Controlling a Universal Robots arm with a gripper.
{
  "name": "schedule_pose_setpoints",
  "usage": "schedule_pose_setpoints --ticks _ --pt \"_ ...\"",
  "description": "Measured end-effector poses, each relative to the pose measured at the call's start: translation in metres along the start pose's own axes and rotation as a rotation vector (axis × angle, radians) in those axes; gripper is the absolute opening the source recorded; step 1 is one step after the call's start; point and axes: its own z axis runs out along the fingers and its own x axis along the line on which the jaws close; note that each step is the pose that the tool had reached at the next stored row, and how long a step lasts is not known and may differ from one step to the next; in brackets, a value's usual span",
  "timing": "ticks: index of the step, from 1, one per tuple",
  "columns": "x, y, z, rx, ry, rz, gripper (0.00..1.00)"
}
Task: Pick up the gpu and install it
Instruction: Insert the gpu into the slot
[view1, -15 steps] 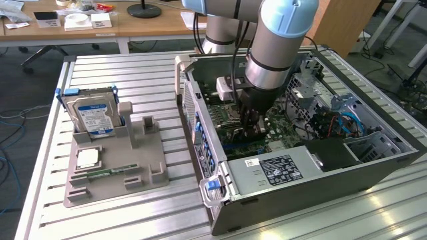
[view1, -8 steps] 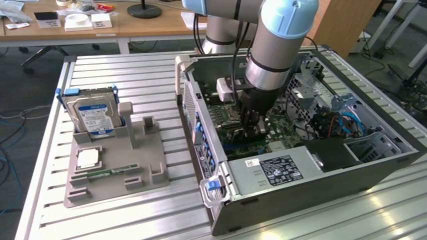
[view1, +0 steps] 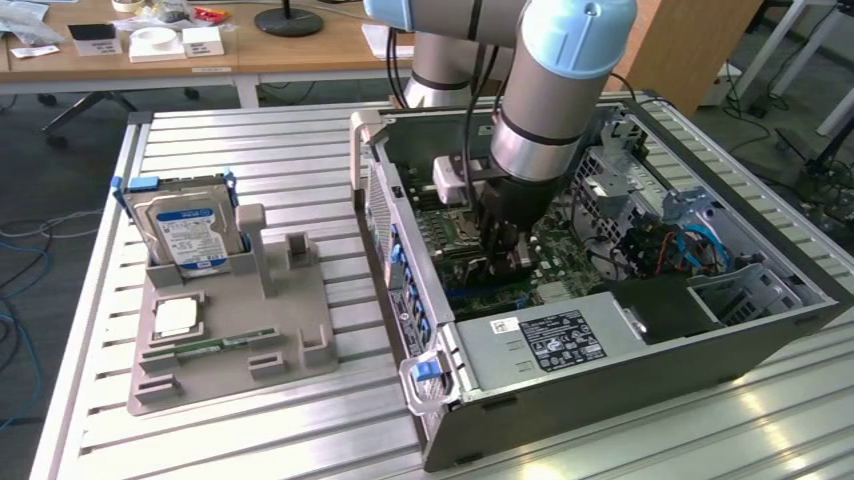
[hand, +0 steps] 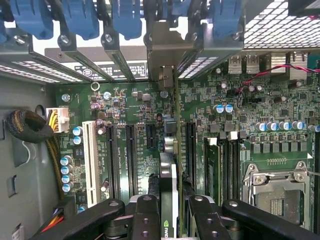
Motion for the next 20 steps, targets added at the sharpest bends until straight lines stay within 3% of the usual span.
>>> schedule_pose_setpoints --ticks 16,20 --pt "-0.0001 0.0001 0.0004 -0.0002 -0.0009 0.0 0.27" --pt "0.0 0.0 0.0002 0.0001 0.0 0.0 0.35"
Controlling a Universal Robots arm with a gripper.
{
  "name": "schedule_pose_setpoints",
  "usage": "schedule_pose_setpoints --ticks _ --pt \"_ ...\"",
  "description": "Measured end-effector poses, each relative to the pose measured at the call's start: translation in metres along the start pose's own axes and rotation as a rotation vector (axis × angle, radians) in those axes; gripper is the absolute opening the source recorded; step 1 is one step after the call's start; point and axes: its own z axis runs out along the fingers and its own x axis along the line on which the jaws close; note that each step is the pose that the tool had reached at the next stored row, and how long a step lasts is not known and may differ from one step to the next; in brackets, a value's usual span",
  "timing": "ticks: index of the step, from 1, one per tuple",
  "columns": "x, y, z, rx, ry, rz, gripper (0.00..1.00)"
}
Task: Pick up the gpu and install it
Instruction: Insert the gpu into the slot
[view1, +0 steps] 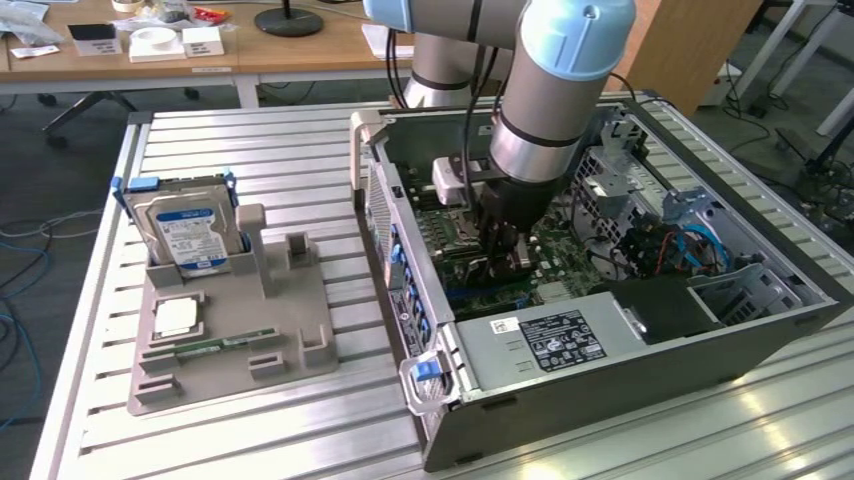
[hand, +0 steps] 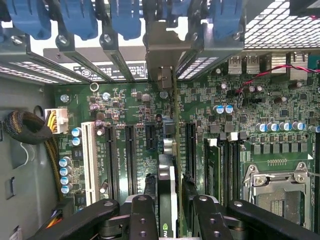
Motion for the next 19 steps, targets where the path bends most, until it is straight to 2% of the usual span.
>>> schedule_pose_setpoints --ticks 7,14,19 --pt "0.0 -0.0002 -0.0029 0.0 0.0 0.0 0.35" --pt "-0.001 -0.0004 -0.0128 0.0 0.0001 0.0 0.35" --pt "-0.002 -0.0004 -0.0129 0.0 0.0001 0.0 0.35"
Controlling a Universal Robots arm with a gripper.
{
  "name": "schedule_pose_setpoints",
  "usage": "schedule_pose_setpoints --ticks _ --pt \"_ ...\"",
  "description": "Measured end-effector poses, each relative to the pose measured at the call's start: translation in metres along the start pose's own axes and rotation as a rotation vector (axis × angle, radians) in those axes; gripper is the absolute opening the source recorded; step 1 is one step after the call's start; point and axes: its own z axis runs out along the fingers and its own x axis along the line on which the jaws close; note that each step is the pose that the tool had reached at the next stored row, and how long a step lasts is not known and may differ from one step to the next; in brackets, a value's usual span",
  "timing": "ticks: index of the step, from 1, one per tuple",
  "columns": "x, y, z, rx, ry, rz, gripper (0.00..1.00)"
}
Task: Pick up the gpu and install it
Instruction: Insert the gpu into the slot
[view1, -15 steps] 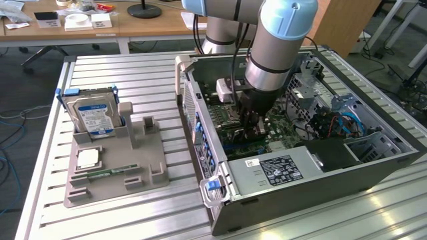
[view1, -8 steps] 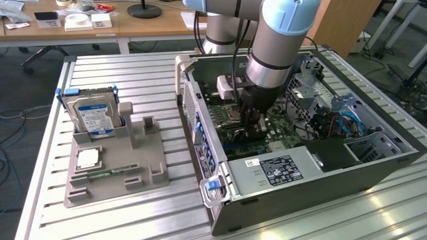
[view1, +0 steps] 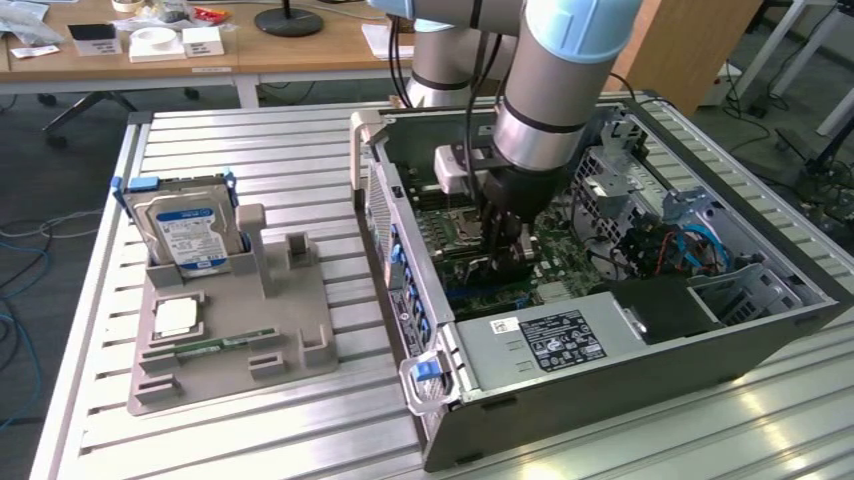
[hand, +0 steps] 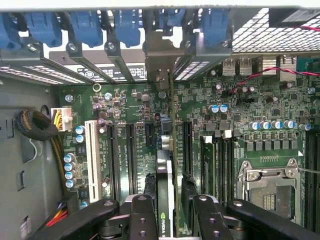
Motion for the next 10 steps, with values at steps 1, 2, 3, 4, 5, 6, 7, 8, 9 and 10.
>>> schedule_pose_setpoints --ticks 1,2,3,4,5,6,7,8,9,10 --pt "-0.0001 0.0 0.0 0.0 0.0 0.0 0.35" --pt "-0.0001 0.0 0.0001 0.0 -0.0001 0.0 0.35" --pt "-0.0001 0.0001 0.0 0.0 0.0 0.0 0.35" --pt "-0.0002 0.0001 0.0 0.0 0.0 0.0 0.35" --pt "-0.0002 0.0001 0.0 0.0 0.0 0.0 0.35" --pt "-0.0002 0.0001 0.0 0.0 -0.0001 0.0 0.35" --pt "-0.0003 0.0001 0.0001 0.0 -0.0001 0.0 0.35" --pt "-0.0013 0.0003 0.0001 0.0001 0.0 0.0 0.35" --pt "-0.0019 0.0003 0.0001 0.0 0.0 0.0 0.35" --pt "-0.0019 0.0002 0.0001 0.0 0.0 0.0 0.35"
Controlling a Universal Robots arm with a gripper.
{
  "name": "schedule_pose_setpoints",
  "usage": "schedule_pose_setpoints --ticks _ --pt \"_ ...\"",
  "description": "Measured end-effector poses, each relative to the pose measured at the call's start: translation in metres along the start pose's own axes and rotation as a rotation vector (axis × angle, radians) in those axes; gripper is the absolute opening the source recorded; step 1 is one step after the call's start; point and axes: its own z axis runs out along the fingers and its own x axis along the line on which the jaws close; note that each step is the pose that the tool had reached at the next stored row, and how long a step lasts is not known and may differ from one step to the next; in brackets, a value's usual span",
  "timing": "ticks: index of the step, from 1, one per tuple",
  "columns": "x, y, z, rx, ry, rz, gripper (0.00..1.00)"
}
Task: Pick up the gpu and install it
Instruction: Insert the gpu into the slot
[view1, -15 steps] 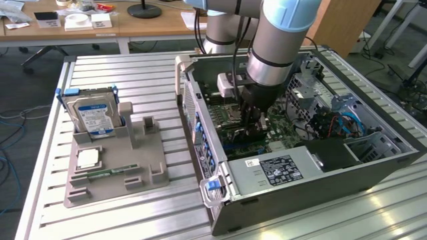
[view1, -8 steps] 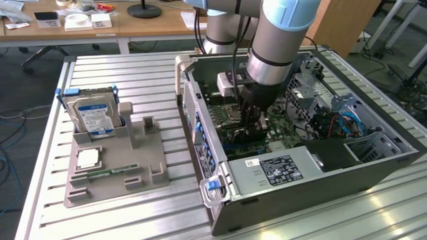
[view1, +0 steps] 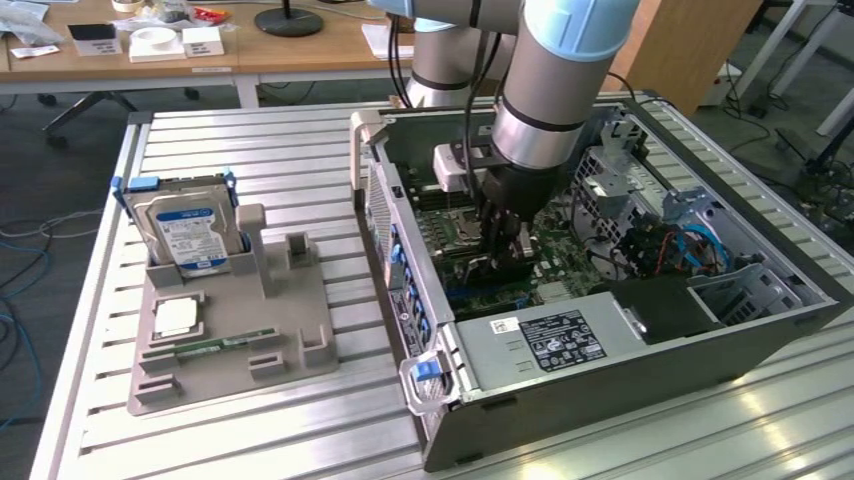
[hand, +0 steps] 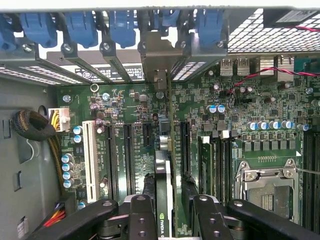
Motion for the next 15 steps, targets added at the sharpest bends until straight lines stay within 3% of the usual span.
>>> schedule_pose_setpoints --ticks 8,10,15 --pt "0.0 0.0 0.0 0.0 0.0003 0.0 0.35" --pt "0.0001 0.0 -0.0001 -0.0001 0.0005 0.0 0.27" --pt "0.0 0.0 0.0 0.0 0.0 0.0 0.27"
